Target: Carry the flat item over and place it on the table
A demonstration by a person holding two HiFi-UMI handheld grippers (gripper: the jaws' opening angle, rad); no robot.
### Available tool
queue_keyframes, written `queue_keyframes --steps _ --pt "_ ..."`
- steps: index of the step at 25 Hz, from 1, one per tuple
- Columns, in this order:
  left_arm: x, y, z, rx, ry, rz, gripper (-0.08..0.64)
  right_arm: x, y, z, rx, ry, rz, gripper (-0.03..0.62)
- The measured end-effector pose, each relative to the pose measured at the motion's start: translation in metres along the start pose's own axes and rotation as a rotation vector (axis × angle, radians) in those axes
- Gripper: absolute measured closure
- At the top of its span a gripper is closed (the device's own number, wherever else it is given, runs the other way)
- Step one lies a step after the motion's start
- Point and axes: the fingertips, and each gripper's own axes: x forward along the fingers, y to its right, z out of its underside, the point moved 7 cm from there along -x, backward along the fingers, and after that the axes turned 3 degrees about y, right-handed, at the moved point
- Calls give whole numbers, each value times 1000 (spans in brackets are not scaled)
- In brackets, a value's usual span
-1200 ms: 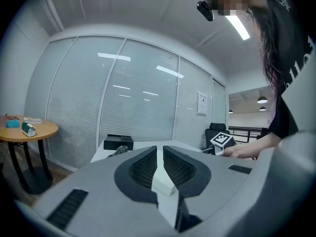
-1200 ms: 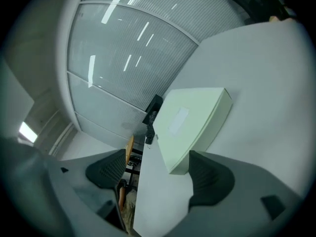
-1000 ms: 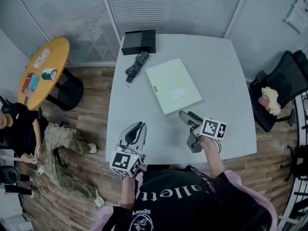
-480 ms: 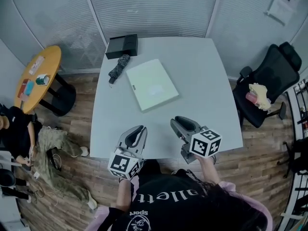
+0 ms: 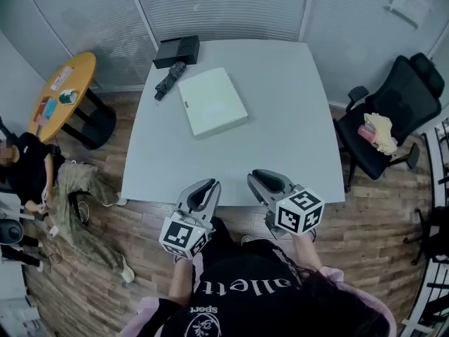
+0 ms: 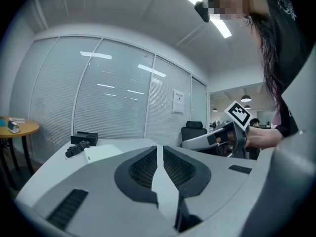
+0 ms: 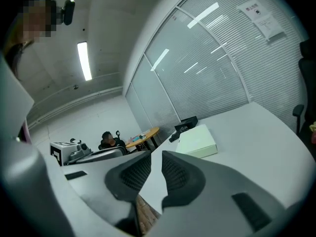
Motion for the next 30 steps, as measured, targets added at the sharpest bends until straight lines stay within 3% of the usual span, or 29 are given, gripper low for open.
queue_keyframes --steps 12,18,30 --pt "-43 23 -7 33 -7 -16 505 -11 -48 15 -13 20 -80 528" --pt "-90 16 -10 48 15 20 505 -11 -94 27 -33 49 -53 529" --pt "-221 -1 5 60 15 120 505 -7 -222 87 -15 89 34 537"
